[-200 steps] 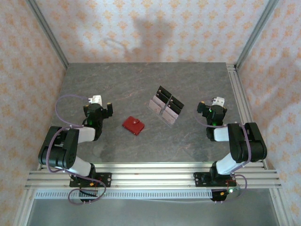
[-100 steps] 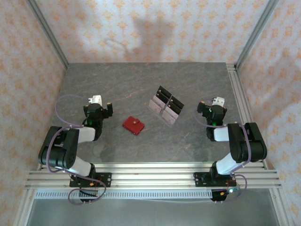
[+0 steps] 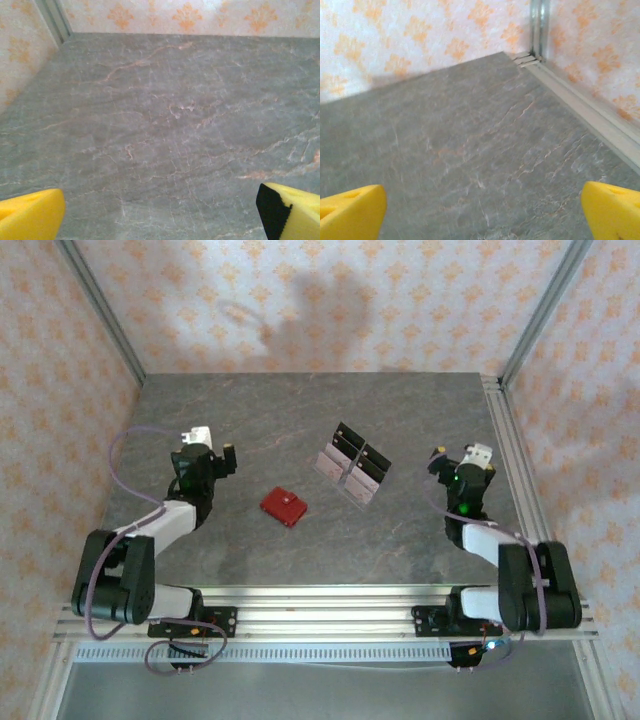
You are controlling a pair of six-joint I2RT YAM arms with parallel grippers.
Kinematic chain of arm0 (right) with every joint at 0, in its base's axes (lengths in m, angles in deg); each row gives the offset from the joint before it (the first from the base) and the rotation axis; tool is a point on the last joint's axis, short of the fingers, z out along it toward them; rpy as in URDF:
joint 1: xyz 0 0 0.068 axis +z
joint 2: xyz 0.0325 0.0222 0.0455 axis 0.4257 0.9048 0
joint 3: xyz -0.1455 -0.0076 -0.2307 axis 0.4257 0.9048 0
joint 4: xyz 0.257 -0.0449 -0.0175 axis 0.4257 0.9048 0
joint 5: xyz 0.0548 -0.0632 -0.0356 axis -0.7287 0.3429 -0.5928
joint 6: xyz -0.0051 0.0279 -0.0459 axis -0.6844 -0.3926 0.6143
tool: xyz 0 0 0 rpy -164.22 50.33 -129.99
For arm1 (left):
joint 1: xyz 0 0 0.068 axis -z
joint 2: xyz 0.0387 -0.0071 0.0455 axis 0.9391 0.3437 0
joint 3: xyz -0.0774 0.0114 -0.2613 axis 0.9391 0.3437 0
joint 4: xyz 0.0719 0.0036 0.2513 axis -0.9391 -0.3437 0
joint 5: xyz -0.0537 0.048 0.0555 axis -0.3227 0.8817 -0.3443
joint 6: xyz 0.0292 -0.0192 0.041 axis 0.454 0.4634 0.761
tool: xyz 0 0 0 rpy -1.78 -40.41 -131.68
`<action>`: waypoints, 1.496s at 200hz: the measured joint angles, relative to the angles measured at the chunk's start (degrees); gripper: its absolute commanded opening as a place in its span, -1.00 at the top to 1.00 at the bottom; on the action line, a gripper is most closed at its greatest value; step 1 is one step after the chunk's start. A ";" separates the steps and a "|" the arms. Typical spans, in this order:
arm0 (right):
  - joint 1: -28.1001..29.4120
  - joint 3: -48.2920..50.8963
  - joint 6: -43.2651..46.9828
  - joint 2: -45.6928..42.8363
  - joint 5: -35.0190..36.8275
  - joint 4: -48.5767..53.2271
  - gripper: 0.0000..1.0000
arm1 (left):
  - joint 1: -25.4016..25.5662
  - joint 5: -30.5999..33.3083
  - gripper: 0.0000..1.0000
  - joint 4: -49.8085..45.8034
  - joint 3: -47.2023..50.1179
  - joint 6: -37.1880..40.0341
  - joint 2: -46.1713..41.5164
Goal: Put the credit cards into the card holder
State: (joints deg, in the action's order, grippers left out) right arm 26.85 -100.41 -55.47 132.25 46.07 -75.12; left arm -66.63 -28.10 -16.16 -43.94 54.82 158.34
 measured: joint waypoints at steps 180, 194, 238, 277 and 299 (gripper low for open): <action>17.59 -33.31 -19.30 5.60 -25.73 58.82 -0.48 | 10.60 -9.18 -1.00 -47.39 -22.45 -30.08 4.81; 22.58 -34.95 -19.23 8.15 -24.83 61.31 -0.44 | 10.64 -9.25 -0.99 -49.03 -22.43 -32.20 5.84; 38.34 -46.80 -16.83 20.74 -21.81 66.34 -0.31 | 10.62 -8.59 -0.99 -52.28 -20.98 -39.76 4.63; 47.23 -59.89 -12.46 35.08 -19.41 70.79 -0.24 | 10.40 -5.35 -0.99 -56.02 -20.24 -42.51 3.65; 50.03 -66.47 -9.81 41.48 -17.44 74.49 -0.19 | 8.09 -4.50 -0.99 -58.05 -21.31 -42.42 3.65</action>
State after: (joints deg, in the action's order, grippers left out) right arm 76.88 -166.88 -65.28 173.74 28.63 -0.63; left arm -58.54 -32.60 -74.21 -65.25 12.40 161.99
